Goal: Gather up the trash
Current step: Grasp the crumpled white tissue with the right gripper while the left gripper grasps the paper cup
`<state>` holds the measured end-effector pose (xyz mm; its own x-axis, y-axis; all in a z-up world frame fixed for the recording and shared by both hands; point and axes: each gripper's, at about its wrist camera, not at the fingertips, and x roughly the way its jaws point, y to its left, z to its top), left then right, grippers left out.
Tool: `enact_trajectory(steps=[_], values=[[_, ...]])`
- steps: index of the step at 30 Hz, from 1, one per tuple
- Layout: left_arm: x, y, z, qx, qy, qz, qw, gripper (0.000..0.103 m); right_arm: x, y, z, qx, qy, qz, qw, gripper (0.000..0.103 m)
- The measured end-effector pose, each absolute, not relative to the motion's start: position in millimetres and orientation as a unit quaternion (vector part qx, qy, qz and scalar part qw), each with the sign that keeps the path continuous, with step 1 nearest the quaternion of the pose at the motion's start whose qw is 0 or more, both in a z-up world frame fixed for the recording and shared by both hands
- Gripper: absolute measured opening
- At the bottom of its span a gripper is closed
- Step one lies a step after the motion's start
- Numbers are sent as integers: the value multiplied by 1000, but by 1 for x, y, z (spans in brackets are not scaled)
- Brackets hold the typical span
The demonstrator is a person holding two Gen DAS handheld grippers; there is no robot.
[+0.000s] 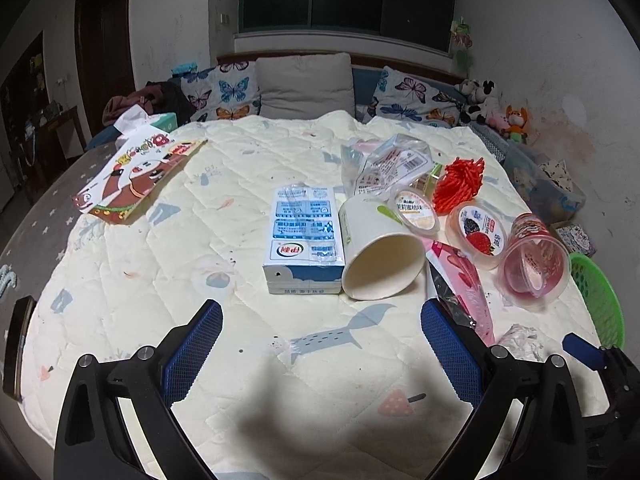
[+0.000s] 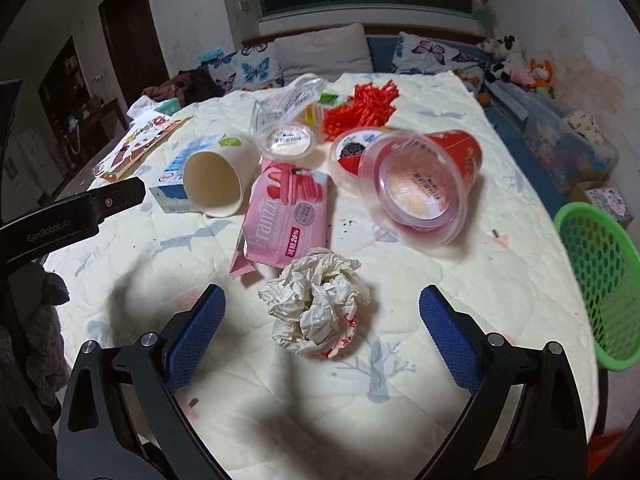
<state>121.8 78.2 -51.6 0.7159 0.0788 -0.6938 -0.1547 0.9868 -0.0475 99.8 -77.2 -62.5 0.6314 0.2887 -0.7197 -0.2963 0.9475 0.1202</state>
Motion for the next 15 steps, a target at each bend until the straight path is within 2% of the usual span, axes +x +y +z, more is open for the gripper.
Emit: enact_trajectory(steps=[4,10,12,14,15], values=[[127,74,-56,-48,377,57,923,96,108,-77,-71,1,412,166,896,88],[139,67,-60,-34,381,44,923,93,115,-78,-79,9,426,173,888,68],[144,65,-62,-32,385,38,922,82,116,-78,-81,12,430,176,885,65],[153,64,-64,-24,389,37,920,75,116,-80,-82,14,433,175,884,58],[157,64,-66,-21,391,36,919,73,117,-81,-82,17,433,177,884,58]])
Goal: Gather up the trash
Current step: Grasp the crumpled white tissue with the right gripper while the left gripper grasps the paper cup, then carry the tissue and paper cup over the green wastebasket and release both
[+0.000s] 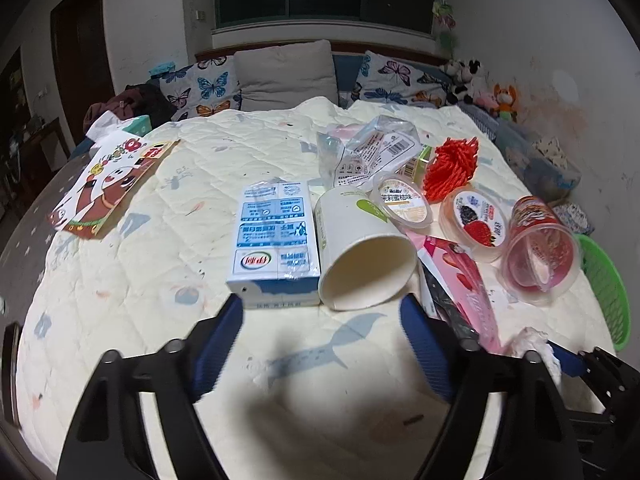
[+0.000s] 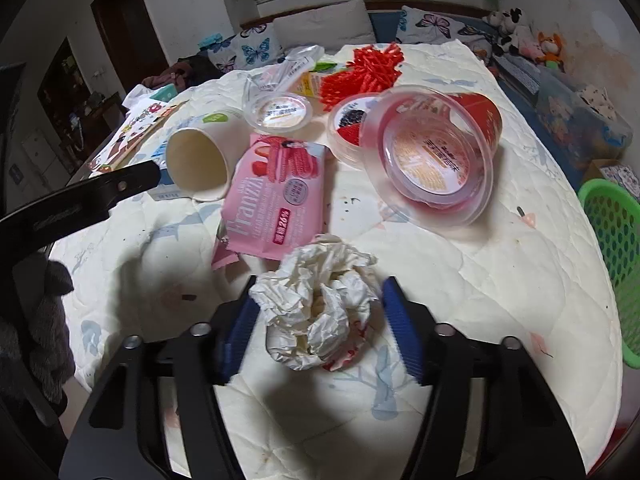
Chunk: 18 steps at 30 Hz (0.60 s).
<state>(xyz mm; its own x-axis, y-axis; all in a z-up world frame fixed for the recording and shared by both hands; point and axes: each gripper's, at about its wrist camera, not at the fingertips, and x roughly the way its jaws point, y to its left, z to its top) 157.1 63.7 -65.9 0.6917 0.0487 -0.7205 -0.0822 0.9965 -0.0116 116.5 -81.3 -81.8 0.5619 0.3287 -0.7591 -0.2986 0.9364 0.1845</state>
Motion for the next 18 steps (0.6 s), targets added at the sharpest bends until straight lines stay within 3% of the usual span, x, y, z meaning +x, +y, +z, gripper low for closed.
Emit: enact_trajectory(steps=[7,18], values=[[187,55,-76,15,400,32,916,54,114,-87,-77,19,427,175,887,56],[199,52,-78,38,384,49,921,5,110,-110,-62,31,411,160,897,56]])
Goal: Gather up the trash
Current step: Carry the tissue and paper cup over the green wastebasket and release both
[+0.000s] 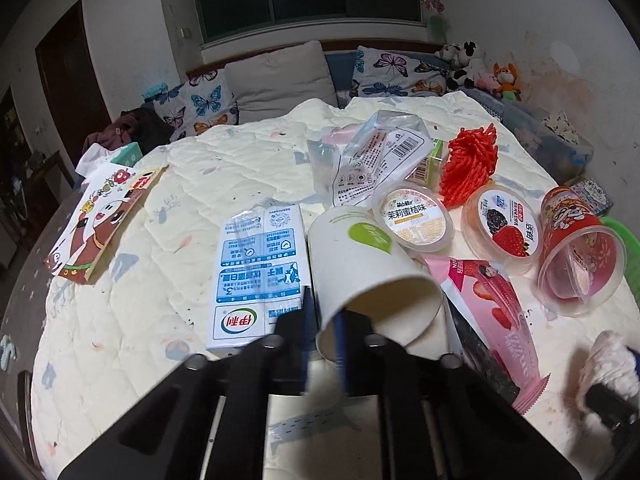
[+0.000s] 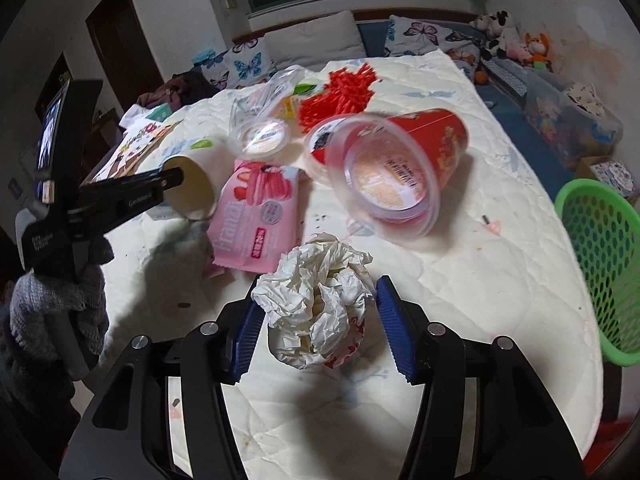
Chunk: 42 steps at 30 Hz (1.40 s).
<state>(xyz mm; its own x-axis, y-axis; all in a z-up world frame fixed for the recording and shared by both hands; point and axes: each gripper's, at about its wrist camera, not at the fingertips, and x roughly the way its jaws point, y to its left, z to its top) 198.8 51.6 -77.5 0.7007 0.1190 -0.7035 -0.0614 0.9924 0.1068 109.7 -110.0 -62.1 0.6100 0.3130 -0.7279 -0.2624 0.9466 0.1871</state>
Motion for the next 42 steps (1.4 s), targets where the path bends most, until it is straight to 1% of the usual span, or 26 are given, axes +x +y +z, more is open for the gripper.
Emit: enact_trajectory(steps=[2,17,22,28,34,39,42], values=[[195,53,-75,33,380,50,923,3,108,-115,-60,33,409,157,898,56],[135,50,-28,-42,332,-28,942,3,90,-160,-36,49,371,113,920,56],[128,19,-15,-27,324,-73,943,3,92,-198,-35,62,365,72,926,56],[142,-28,-4,-25,324,-135,936,3,101,-261,-40,62,368,5,928,56],[163,-83,-6,-9,338,-180,924,3,121,-320,-65,79,391,-40,916,58],[181,-122,-8,7,347,-204,915,3,137,-363,-89,117,412,-62,901,58],[191,-142,-7,16,350,-213,912,3,147,-383,-100,142,421,-64,893,66]])
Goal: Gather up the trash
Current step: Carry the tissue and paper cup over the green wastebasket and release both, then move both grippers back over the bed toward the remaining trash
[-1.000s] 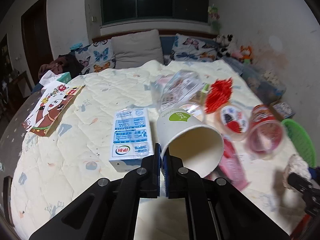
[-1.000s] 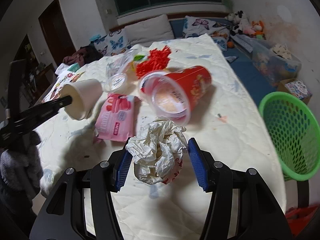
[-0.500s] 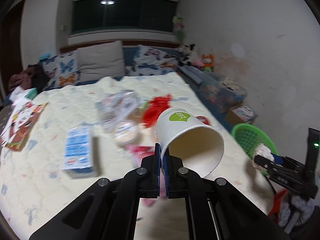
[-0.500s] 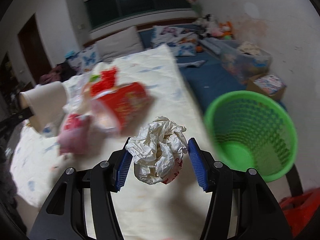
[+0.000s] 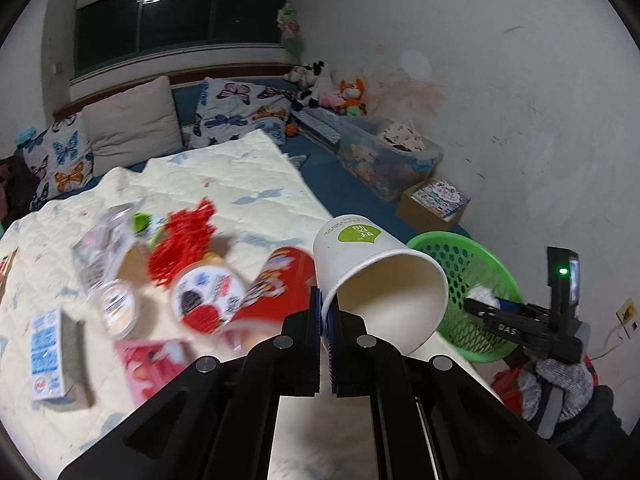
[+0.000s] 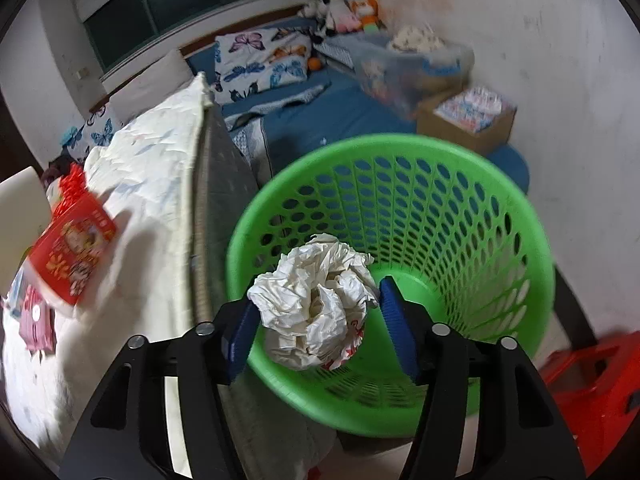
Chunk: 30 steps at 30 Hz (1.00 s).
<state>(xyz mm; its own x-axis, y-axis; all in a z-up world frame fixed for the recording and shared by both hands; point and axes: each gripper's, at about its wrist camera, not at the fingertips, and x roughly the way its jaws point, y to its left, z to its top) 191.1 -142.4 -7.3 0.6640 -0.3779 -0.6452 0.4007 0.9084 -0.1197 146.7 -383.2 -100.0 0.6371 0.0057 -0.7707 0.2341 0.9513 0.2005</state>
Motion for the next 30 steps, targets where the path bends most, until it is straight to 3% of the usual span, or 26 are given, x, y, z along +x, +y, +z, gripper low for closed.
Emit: enact_trajectory(steps=[2,16,30], values=[[195,-157,-7,26,350,-220,910,3,150,-393,-104,149,420,-66,892,72],[216,-266,-30,97,380,-292,872,3,107,-433,-88,158,383,-116,903,76],[240,-359,-80,174,462,-324,807,4,76,-444,-94,182,379,-136,897,77]])
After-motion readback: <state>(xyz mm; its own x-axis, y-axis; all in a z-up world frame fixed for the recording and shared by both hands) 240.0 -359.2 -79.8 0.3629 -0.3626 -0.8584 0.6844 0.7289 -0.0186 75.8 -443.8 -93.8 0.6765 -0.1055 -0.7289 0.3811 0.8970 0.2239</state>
